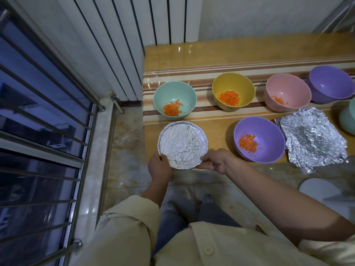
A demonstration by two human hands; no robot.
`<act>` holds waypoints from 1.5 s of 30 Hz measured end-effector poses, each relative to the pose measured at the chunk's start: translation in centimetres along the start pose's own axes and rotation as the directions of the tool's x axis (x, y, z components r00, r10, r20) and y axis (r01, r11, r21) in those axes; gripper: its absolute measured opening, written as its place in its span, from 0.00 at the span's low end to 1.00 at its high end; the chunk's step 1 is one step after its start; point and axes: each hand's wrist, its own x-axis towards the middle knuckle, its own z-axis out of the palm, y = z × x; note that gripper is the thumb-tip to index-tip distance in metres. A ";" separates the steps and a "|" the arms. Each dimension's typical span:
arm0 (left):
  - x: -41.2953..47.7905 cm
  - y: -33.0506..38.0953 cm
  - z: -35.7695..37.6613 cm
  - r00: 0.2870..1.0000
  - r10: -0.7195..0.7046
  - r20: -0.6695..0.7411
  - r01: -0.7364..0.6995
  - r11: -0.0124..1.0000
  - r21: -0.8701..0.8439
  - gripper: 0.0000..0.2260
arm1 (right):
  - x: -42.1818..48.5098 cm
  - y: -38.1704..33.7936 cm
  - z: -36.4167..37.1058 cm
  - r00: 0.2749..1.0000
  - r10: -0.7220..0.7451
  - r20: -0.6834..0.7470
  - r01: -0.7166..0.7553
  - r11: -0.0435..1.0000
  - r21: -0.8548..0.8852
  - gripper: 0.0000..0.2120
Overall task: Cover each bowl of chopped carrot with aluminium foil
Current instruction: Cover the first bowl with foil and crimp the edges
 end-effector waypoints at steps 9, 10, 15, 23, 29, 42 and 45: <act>0.4 0.1 -0.4 0.998 -0.022 0.053 0.023 1.000 -0.022 0.11 | 0.0 -0.2 -0.3 0.971 -0.228 -0.065 0.219 0.968 -0.126 0.09; 0.4 0.0 -0.5 0.998 -0.025 0.063 0.027 0.999 -0.034 0.10 | 0.0 0.0 -0.3 0.969 -0.237 -0.072 0.230 0.968 -0.097 0.11; 0.8 -1.1 -0.5 0.986 -0.035 0.160 0.053 0.992 -0.110 0.11 | -0.7 0.9 -0.6 0.981 -0.167 0.097 0.163 0.986 0.044 0.03; 1.7 -0.5 -0.9 0.959 -0.008 0.285 0.064 0.980 -0.187 0.10 | -0.9 2.2 -1.5 0.933 -0.335 0.133 0.333 0.942 0.036 0.20; 2.5 4.2 -1.0 0.905 -0.089 0.416 0.228 0.927 -0.299 0.14 | -1.5 -0.1 -3.3 0.914 -0.401 0.060 0.396 0.915 0.078 0.25; 9.3 9.8 4.0 0.983 -0.053 0.175 0.098 0.962 -0.256 0.18 | -0.3 -8.8 -9.5 0.878 -0.475 0.068 0.438 0.852 0.288 0.23; 9.9 10.2 4.6 0.987 -0.044 0.153 0.079 0.971 -0.225 0.18 | 0.4 -9.8 -9.7 0.881 -0.467 0.079 0.431 0.860 0.273 0.20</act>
